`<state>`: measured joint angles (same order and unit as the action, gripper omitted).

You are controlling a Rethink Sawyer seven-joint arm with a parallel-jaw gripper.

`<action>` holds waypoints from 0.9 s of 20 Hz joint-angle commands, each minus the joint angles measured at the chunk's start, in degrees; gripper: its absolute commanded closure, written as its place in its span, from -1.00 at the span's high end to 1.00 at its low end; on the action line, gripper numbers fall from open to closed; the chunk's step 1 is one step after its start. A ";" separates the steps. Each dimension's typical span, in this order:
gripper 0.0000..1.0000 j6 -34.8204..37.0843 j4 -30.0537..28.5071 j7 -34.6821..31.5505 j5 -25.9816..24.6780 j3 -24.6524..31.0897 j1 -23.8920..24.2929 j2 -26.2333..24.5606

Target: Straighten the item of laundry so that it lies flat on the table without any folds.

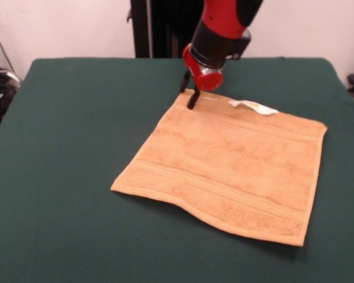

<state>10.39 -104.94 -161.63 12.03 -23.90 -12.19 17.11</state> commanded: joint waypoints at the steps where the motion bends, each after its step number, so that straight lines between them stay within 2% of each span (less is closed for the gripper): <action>1: 1.00 -9.42 -2.14 -6.72 -0.14 10.41 0.44 -3.04; 5: 1.00 -4.09 1.80 -4.52 0.98 9.01 0.22 -0.88; 12: 1.00 20.38 16.17 1.38 -0.97 1.81 -1.83 1.81; 18: 1.00 33.47 27.72 5.64 -5.41 0.34 0.14 3.95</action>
<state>32.38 -92.44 -161.63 8.67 -25.89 -11.98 19.40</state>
